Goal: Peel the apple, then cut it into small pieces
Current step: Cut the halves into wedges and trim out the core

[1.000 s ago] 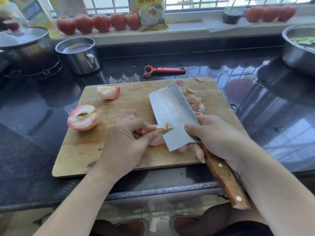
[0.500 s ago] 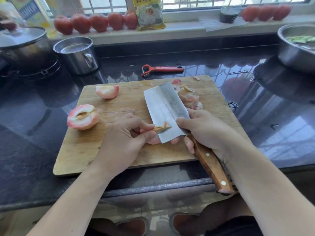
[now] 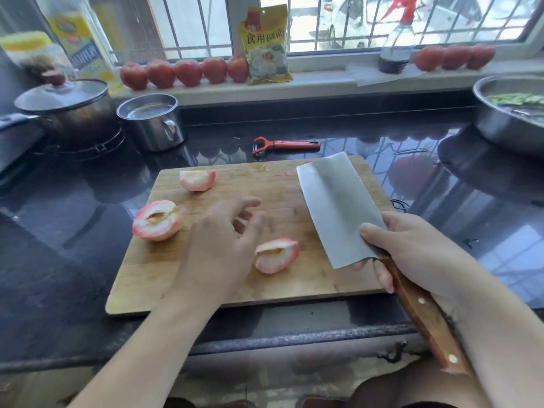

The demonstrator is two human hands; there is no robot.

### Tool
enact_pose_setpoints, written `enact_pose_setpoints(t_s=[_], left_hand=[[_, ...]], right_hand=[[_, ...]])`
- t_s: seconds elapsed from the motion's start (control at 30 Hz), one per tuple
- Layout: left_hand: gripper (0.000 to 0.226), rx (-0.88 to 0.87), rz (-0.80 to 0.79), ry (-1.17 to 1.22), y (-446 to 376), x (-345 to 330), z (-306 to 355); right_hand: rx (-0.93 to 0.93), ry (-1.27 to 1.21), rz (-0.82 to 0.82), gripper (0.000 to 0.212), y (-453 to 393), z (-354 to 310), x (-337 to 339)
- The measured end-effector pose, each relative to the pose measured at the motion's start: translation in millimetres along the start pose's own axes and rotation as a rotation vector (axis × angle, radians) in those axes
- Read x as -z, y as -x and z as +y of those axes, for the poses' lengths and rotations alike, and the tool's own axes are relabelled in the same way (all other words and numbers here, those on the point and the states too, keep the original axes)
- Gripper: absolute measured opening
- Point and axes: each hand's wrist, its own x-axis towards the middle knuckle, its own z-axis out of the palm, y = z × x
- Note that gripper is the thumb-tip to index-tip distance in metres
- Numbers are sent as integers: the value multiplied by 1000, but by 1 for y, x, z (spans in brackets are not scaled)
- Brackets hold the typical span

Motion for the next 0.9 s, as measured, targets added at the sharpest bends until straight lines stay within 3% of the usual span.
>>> enact_pose_setpoints(t_s=[0.1,0.17,0.27,0.37,0.67,0.9], left_hand=[[33,29,-162,-91,18,-7,-1],[29,-34,-188,-156,21,-10,-5],[14,-93,-155,-114,17,-8,-15],[21,-111,-129,-96,20,-6,-19],[14,-155,-68,-77,24,-13,-15],[13,-59,-91,110,23,-15,-17]], right_hand=[[28,18,15,19,1,-2,-2],[72,52,23,18,1,-1,-8],[96,87,13,17,6,1,-18],[78,104,-1,16,10,-1,-29],[96,234,78,14,8,-4,-32],[76,260,60,14,10,-3,-33]])
